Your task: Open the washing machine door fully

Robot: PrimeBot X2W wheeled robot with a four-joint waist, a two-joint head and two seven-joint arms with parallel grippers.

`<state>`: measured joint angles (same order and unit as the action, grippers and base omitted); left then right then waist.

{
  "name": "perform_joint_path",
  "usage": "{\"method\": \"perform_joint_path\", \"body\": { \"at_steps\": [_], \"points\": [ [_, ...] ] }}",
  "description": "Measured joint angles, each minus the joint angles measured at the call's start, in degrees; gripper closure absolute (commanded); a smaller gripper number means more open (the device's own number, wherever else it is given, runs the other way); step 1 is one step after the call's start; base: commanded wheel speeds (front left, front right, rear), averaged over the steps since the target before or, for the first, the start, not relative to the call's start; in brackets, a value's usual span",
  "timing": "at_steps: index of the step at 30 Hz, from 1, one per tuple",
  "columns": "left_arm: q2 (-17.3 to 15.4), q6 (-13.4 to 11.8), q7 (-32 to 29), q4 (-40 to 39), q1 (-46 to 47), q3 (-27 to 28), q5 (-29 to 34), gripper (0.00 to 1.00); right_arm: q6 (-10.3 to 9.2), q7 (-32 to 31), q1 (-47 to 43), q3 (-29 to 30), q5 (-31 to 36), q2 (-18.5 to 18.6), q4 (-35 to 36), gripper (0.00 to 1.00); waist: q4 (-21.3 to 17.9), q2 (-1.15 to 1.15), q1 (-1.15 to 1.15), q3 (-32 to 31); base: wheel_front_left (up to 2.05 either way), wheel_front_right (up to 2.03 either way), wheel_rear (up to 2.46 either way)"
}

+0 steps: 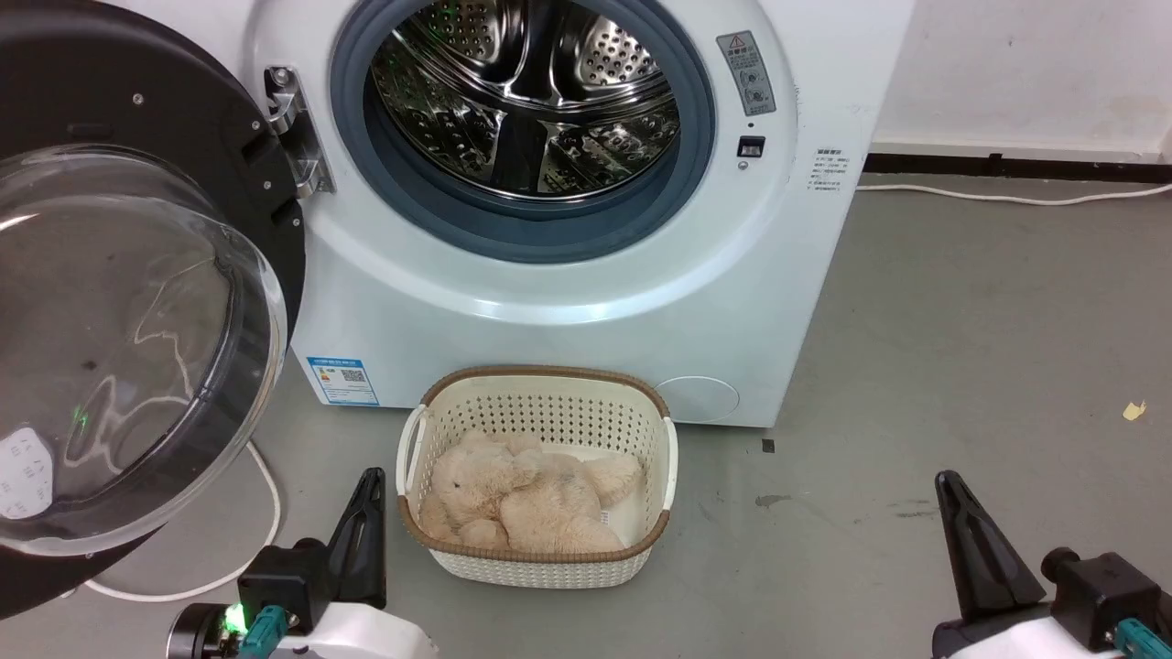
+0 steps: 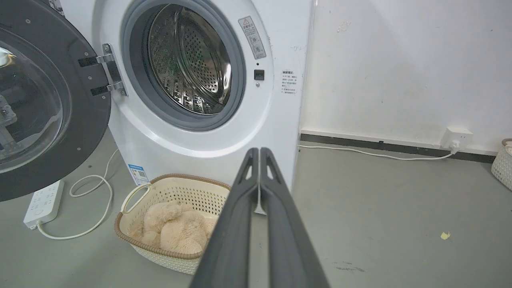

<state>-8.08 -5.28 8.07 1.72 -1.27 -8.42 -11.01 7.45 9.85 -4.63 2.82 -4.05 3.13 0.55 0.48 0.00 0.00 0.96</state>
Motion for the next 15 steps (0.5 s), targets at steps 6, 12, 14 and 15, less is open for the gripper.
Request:
{"method": "perform_joint_path", "body": {
  "at_steps": [6,12,14,15],
  "points": [
    [0.25,0.41,-0.58,-0.08,0.04,0.48,0.86,1.00,0.00,-0.68,0.45,-0.22,0.09,0.00,-0.02,1.00,-0.03,0.00,0.00,-0.07,0.00,0.00,0.00],
    [0.59,0.70,-1.23,-0.21,0.05,1.15,1.46,1.00,0.00,-1.26,0.52,-0.37,0.51,0.00,-0.03,1.00,-0.07,0.00,0.00,-0.14,0.00,0.00,0.00],
    [0.73,0.78,-1.26,-0.26,0.06,1.42,1.80,1.00,0.00,-1.49,0.55,-0.45,0.56,0.00,-0.03,1.00,-0.08,0.00,0.00,-0.16,0.00,0.00,0.00],
    [0.79,0.88,-1.43,-0.27,0.07,1.51,1.87,1.00,0.00,-1.70,0.57,-0.48,0.57,0.00,-0.04,1.00,-0.08,0.00,0.00,-0.17,0.00,0.00,0.00]
  ]
}}
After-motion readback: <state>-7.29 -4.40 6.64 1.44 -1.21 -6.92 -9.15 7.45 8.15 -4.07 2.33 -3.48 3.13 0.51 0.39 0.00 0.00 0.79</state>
